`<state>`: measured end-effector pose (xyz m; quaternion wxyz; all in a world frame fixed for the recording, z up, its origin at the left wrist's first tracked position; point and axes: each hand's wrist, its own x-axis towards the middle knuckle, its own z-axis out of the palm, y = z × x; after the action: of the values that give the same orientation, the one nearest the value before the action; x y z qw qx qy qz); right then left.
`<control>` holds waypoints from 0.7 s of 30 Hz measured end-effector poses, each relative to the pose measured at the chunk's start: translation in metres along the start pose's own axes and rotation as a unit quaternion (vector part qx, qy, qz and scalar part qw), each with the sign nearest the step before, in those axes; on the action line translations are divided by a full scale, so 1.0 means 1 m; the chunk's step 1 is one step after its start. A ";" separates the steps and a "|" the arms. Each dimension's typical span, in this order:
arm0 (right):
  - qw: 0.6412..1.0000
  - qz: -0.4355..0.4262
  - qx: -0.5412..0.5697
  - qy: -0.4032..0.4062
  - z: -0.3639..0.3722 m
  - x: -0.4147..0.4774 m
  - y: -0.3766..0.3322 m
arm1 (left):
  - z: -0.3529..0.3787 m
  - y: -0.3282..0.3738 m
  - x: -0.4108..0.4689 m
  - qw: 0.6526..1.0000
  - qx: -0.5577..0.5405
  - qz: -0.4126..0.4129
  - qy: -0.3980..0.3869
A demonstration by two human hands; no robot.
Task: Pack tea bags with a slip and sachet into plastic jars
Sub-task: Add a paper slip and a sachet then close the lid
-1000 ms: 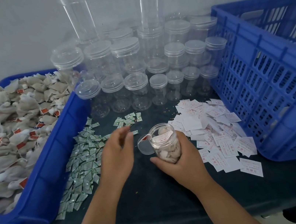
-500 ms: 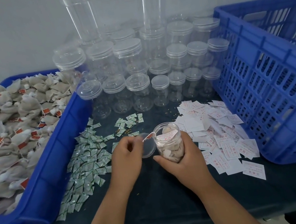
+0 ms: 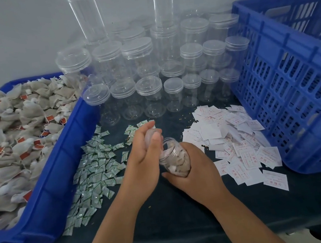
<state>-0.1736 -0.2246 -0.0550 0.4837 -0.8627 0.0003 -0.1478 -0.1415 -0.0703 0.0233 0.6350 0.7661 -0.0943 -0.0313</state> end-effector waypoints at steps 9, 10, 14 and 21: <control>0.999 -0.006 0.028 -0.015 -0.001 -0.005 -0.003 | -0.005 -0.005 -0.001 0.966 0.227 0.111 -0.061; 1.000 -0.011 0.018 -0.010 -0.002 -0.006 -0.004 | -0.008 -0.005 -0.001 0.958 0.254 0.102 -0.088; 0.997 -0.051 -0.051 -0.018 0.000 -0.003 -0.006 | -0.009 -0.003 0.000 0.920 0.360 0.071 -0.140; 0.999 -0.023 -0.008 -0.028 -0.006 -0.006 -0.006 | 0.008 0.002 0.003 0.922 0.341 0.140 -0.113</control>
<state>-0.1813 -0.2251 -0.0484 0.4732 -0.8700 -0.0322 -0.1344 -0.1404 -0.0791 0.0235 0.3179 0.9068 -0.2769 0.0057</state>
